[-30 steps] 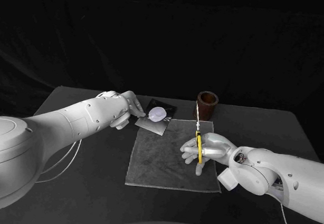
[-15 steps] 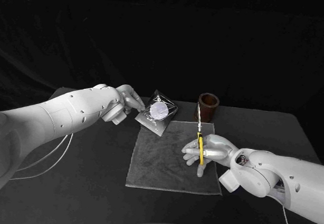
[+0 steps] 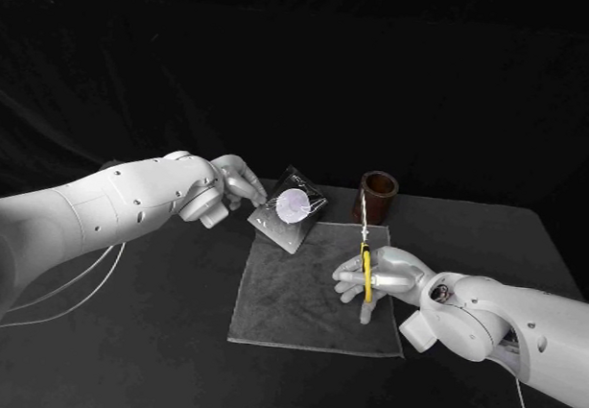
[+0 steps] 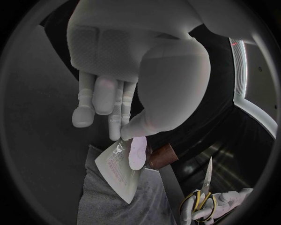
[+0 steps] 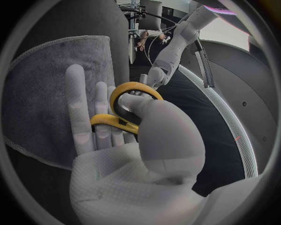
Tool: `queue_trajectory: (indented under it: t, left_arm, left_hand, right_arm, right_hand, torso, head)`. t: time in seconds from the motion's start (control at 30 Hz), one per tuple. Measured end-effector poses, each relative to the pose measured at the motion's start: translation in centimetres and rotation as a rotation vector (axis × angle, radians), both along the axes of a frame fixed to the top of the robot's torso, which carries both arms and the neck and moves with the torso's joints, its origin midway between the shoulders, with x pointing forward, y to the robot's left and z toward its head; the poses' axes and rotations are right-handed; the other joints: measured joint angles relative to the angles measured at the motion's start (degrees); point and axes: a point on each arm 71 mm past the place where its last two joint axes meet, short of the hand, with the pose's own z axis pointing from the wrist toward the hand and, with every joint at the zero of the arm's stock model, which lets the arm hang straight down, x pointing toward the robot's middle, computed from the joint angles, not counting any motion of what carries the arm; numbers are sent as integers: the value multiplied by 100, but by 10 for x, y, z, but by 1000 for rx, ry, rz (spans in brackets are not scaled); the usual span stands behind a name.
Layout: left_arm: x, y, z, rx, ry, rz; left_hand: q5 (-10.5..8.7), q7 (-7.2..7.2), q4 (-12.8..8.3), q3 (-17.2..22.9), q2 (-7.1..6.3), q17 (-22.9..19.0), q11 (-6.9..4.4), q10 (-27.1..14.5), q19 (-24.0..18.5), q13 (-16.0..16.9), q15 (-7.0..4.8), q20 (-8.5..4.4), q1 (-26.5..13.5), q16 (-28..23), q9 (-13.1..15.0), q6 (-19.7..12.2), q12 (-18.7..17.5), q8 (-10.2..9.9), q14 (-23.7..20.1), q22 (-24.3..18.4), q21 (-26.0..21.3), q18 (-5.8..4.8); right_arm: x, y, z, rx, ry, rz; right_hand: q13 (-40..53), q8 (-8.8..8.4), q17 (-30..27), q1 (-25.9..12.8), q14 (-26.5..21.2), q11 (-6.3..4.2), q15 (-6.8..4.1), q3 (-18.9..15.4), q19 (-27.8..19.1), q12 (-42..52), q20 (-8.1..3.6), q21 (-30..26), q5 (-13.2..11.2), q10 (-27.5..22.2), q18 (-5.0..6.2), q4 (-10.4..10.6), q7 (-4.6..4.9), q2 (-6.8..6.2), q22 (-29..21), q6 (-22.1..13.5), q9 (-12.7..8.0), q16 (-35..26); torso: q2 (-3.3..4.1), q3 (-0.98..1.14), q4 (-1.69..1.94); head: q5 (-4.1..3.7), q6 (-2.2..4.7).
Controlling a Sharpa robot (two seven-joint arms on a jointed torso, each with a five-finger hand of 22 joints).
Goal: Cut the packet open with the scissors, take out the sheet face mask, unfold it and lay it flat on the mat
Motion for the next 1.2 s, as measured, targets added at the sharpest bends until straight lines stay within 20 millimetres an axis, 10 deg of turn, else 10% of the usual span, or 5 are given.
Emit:
queue_trajectory:
  t: [1.2]
  left_arm:
    - [-52,2,31,-97,-32,-199]
  left_hand:
    - [380,-10,-244,243,-12,124,-10,-71,1,252,-9,1,-305,31,82,-51,244,68,33,156,126,-3]
  right_arm:
    - [23,-19,12,-13,-98,-142]
  right_hand:
    - [-23,-56,72,0,0,0,0,53,10,0,10,-89,0,0,-2,-52,61,0,-58,-61,3,-30]
  torso:
    - [-3,-4,0]
  head:
    - [-124,162]
